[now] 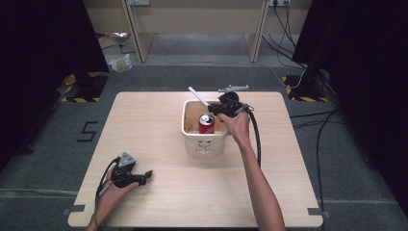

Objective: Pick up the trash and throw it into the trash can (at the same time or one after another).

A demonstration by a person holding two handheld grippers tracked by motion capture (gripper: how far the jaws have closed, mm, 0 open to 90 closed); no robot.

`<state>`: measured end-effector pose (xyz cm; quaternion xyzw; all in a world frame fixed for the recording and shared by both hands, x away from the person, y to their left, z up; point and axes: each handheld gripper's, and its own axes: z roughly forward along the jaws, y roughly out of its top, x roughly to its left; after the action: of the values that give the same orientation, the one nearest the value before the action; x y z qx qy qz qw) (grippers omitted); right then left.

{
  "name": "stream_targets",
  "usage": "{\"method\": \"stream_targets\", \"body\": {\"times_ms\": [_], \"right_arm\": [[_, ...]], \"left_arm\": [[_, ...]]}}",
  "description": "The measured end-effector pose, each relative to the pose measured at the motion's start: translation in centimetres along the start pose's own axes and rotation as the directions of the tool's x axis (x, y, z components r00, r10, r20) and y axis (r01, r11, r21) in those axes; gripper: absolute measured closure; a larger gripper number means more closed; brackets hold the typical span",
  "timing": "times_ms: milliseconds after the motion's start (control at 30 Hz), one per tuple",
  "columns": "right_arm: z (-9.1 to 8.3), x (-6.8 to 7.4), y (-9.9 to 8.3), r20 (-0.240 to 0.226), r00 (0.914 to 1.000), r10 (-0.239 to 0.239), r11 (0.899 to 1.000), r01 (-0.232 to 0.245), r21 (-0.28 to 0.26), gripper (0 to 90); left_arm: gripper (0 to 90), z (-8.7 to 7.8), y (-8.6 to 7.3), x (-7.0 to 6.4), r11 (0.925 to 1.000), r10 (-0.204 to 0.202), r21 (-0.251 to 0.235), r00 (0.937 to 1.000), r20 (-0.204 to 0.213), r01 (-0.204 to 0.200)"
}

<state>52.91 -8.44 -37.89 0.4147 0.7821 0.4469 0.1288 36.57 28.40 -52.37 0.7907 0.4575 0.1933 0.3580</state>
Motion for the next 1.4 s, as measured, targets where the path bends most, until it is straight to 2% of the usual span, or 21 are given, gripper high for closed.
{"method": "stream_targets", "body": {"times_ms": [167,300,433,500,700,733,767,900,1000,1300,1400], "right_arm": [[0.5,0.1,-0.1,-0.015,0.9999,-0.003,1.000,0.003,0.013,77.2],[0.8,0.2,-0.1,-0.022,0.9997,0.004,1.000,-0.004,0.023,72.8],[0.0,0.4,0.1,0.001,0.9998,-0.019,0.999,0.019,0.026,65.5],[-0.5,0.3,0.1,-0.010,0.9998,-0.019,0.999,0.019,0.035,62.5],[-1.5,0.0,0.0,0.000,0.9994,-0.035,0.999,0.035,0.042,66.7],[-1.7,0.0,-0.1,-0.002,0.9990,-0.044,0.998,0.044,0.039,72.7],[-1.8,0.0,-0.1,-0.001,0.9990,-0.044,0.998,0.044,0.036,74.9],[-1.4,0.0,-0.3,0.001,0.9985,-0.055,0.998,0.055,0.040,78.5],[-1.0,0.2,-0.2,0.002,0.9988,-0.050,0.998,0.050,0.028,78.8],[0.2,0.3,0.1,-0.008,0.9992,-0.039,0.998,0.039,0.042,78.4],[0.0,0.1,0.1,-0.013,0.9997,-0.022,0.999,0.022,0.037,72.7]], "left_arm": [[14.6,0.0,0.0,0.0,1.0000,-0.001,-0.001,1.0000,0.000,0.001],[14.6,0.0,0.0,0.0,1.0000,-0.001,-0.001,1.0000,0.001,0.001],[14.6,0.0,0.0,0.0,1.0000,-0.001,-0.002,1.0000,0.000,0.001],[14.6,0.0,0.0,0.0,1.0000,0.001,0.001,1.0000,0.000,-0.001],[14.5,0.0,0.0,0.0,1.0000,0.002,0.001,1.0000,-0.002,-0.002],[14.5,0.0,0.0,0.0,1.0000,0.000,0.000,1.0000,-0.002,0.000],[14.5,0.0,0.0,0.0,1.0000,0.000,-0.001,1.0000,-0.002,0.000],[14.5,0.0,0.0,0.0,1.0000,0.000,0.000,1.0000,-0.002,0.000],[14.5,0.0,0.0,0.0,1.0000,0.000,-0.001,1.0000,-0.002,0.000],[14.6,0.0,0.0,0.0,1.0000,0.000,0.000,1.0000,0.000,0.000],[14.6,0.0,0.0,0.0,1.0000,-0.001,-0.001,1.0000,0.000,0.001]]}}
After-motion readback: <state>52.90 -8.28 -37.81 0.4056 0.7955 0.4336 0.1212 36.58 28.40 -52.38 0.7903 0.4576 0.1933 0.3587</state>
